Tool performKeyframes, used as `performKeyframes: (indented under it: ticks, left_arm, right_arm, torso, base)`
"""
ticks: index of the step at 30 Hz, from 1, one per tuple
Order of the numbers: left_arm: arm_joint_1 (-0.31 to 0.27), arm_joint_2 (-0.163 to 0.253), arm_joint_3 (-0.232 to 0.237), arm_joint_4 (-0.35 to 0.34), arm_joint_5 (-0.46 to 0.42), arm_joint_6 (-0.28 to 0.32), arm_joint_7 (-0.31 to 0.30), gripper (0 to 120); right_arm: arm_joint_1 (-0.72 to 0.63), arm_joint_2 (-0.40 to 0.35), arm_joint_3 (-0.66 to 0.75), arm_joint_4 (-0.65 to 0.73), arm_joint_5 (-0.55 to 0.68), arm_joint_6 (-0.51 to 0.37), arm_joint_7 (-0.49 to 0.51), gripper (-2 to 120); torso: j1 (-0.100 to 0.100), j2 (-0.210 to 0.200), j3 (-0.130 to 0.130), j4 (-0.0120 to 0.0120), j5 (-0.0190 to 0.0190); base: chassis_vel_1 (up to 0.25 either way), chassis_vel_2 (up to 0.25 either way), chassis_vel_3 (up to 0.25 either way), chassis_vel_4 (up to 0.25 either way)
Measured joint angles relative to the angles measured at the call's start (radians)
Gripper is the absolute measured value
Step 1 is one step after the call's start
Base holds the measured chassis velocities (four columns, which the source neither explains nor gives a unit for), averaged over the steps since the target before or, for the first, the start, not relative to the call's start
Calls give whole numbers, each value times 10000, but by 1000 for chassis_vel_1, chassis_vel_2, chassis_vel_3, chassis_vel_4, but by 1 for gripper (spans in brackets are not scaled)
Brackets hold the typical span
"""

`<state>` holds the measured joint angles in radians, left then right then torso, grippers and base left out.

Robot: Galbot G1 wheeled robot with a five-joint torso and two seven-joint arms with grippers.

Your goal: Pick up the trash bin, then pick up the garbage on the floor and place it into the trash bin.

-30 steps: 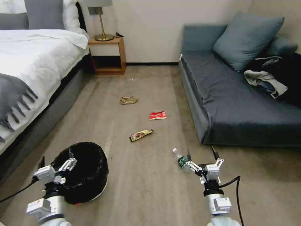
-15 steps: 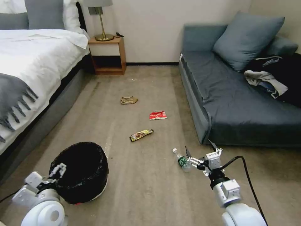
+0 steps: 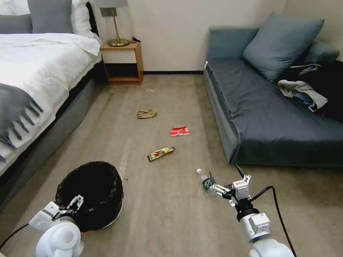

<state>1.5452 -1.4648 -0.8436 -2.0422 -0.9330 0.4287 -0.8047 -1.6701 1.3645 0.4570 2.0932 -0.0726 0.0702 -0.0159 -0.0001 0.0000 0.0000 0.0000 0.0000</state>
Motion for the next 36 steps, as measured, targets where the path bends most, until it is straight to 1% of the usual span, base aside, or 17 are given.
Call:
performKeyframes:
  ticks: [4,5,8,9,12,13,17,18,21,24,27,29,30,31,32,33,36]
  left_arm:
    - [5,-8,37,2,81,-47,-1,73]
    - [5,-8,37,2,81,-47,-1,73]
    - [-18,-7,44,115,123,-140,1,59]
    - [-18,-7,44,115,123,-140,1,59]
    - [-17,-6,51,127,127,-166,20,44]
    - [-17,-6,51,127,127,-166,20,44]
    - [-17,7,53,89,127,-170,61,30]
    - [-14,23,53,71,128,-172,76,24]
    - [24,39,69,-5,212,-182,124,12]
    - [70,50,97,-77,373,-197,207,7]
    - [189,82,131,-189,826,-235,449,7]
    - [353,135,160,-290,1426,-383,897,7]
    - [507,168,168,-389,1979,-509,1433,7]
    - [708,222,168,-588,2674,-519,2233,7]
    - [708,222,168,-588,2674,-519,2233,7]
    - [770,250,160,-676,2955,-425,2582,7]
    - [884,517,-12,-884,4956,118,4763,7]
  right_arm:
    - [-46,60,-37,7,-221,211,61,100]
    - [-46,60,-37,7,-221,211,61,100]
    - [-103,31,-6,70,-326,355,156,100]
    - [-103,31,-6,70,-326,355,156,100]
    - [-138,41,-3,76,-315,640,349,100]
    - [-138,41,-3,76,-315,640,349,100]
    - [-141,104,-141,63,-286,1001,648,100]
    - [-93,118,-245,52,-286,994,900,100]
    - [76,119,-413,50,-320,412,1463,100]
    - [144,64,-468,53,-299,-24,1618,100]
    - [165,-126,-498,82,134,-464,1400,100]
    - [168,-271,-506,8,513,-305,1162,100]
    - [223,-341,-515,-210,713,259,1002,100]
    - [373,-371,-490,-509,596,885,811,100]
    - [373,-371,-490,-509,596,885,811,100]
    - [449,-371,-458,-632,441,1094,732,100]
    - [657,-336,-389,-1041,-45,1693,517,100]
  torso:
    - [0,0,0,0,0]
    - [0,0,0,0,0]
    - [1,0,0,0,0]
    - [1,0,0,0,0]
    - [0,0,0,0,0]
    - [0,0,0,0,0]
    - [0,0,0,-1,0]
    - [0,0,0,-1,0]
    - [0,0,0,0,0]
    - [1,0,0,0,0]
    - [0,0,0,0,-2]
    - [0,0,0,0,-2]
    - [1,0,0,0,-3]
    - [1,0,0,1,2]
    - [1,0,0,1,2]
    - [0,0,0,3,2]
    - [0,0,0,0,1]
  base:
    - [0,0,0,0]
    - [0,0,0,0]
    - [0,0,0,0]
    - [0,0,0,0]
    - [0,0,0,0]
    - [0,0,0,0]
    - [0,0,0,0]
    - [0,0,0,0]
    - [0,0,0,0]
    - [0,0,0,0]
    - [0,0,0,0]
    - [0,0,0,0]
    - [0,0,0,0]
    - [0,0,0,0]
    - [0,0,0,0]
    - [0,0,0,0]
    - [0,0,0,0]
